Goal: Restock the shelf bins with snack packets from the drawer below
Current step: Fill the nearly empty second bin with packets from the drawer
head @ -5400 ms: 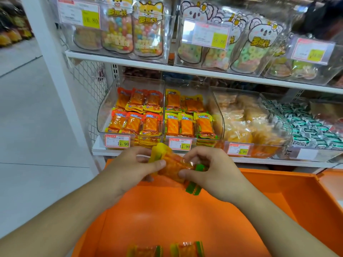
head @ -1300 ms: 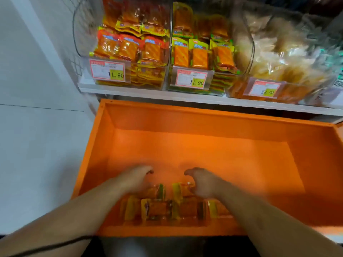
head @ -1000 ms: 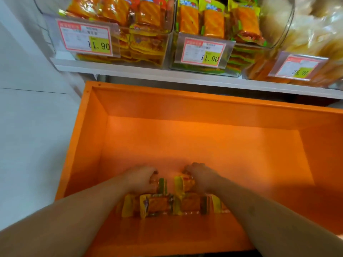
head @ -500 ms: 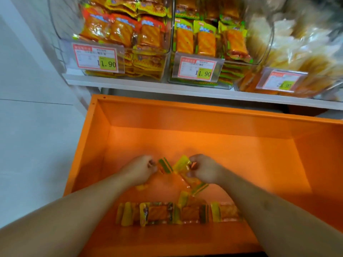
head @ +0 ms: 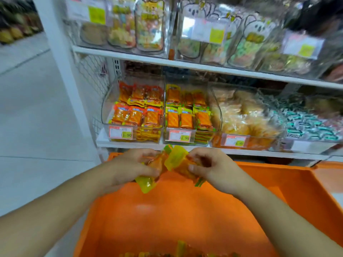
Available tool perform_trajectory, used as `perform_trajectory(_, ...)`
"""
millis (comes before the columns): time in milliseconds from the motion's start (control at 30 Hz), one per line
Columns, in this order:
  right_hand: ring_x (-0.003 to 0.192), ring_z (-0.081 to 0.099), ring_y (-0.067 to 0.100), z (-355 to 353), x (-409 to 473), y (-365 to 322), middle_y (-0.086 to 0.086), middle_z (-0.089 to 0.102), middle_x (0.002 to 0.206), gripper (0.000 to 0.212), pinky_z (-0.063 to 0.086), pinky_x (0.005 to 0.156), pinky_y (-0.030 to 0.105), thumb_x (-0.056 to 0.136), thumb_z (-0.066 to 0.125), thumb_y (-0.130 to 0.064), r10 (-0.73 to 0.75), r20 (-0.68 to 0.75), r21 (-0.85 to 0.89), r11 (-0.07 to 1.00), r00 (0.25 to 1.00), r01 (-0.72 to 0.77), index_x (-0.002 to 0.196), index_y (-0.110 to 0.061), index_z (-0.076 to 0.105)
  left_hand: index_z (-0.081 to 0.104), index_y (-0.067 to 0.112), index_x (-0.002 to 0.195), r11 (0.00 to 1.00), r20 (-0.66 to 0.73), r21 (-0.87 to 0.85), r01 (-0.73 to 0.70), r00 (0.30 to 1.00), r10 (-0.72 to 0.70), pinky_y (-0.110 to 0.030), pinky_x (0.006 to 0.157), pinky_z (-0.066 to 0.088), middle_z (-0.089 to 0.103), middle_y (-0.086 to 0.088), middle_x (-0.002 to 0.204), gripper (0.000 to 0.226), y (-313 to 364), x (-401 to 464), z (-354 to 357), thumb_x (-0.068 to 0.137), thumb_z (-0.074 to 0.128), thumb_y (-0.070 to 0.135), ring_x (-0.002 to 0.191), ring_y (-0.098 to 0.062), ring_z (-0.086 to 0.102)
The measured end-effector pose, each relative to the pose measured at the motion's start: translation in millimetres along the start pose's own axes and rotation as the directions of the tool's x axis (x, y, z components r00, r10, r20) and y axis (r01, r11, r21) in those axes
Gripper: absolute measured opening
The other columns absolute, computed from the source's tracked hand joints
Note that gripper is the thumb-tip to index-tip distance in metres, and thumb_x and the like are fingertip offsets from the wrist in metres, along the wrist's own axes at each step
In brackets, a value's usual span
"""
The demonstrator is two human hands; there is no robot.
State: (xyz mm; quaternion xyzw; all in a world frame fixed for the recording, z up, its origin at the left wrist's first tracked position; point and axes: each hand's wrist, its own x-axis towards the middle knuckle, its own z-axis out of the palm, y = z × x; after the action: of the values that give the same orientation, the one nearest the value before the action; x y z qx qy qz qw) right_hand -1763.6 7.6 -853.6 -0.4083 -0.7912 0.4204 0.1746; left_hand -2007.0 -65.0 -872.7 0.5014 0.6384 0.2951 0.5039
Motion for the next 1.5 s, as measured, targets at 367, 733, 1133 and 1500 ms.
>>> perform_trajectory(367,0.103,0.055,0.003,19,-12,-30,-0.017,0.061,0.103,0.046,0.042,0.091,0.016,0.087,0.077,-0.013,-0.314,0.004,-0.347,0.89,0.95,0.296,0.128,-0.032,0.069,0.072,0.031,0.124,0.992,0.123,-0.044,-0.117,0.985,0.121,-0.034,0.097,0.058,0.077,0.004,0.114,0.038,18,-24,5,0.088,0.081,0.031,0.107,-0.015,0.073)
perform_trajectory(733,0.103,0.07,0.007,12,10,-20,-0.014,0.069,0.114,0.071,0.058,0.092,0.029,0.083,0.087,-0.014,0.036,0.014,0.035,0.999,0.999,-0.036,0.138,-0.043,0.053,0.073,0.048,0.117,0.993,0.031,0.061,-0.097,0.995,0.095,-0.039,0.109,0.05,0.071,0.024,0.117,0.045,12,-1,-8,0.076,0.091,0.041,0.113,0.002,0.065)
perform_trajectory(1133,0.081,0.061,0.005,16,8,-27,-0.013,0.063,0.086,0.031,0.049,0.07,0.019,0.078,0.091,-0.024,-0.14,-0.363,-0.138,0.986,0.921,0.096,0.089,-0.037,0.065,0.063,0.011,0.118,0.939,-0.171,-0.277,0.205,0.951,-0.258,-0.051,0.079,0.065,0.079,-0.01,0.097,0.065,19,-9,9,0.085,0.067,0.066,0.079,-0.029,0.079)
perform_trajectory(1500,0.126,0.051,0.007,38,-12,-31,-0.015,0.046,0.137,0.059,0.053,0.093,0.029,0.085,0.076,-0.026,-0.421,-0.084,-0.434,0.831,0.903,0.347,0.14,-0.033,0.057,0.073,0.004,0.118,0.737,-0.086,-0.673,-0.054,0.996,-0.006,-0.056,0.086,0.061,0.074,-0.025,0.112,0.024,23,-14,5,0.098,0.063,0.014,0.107,-0.046,0.07)
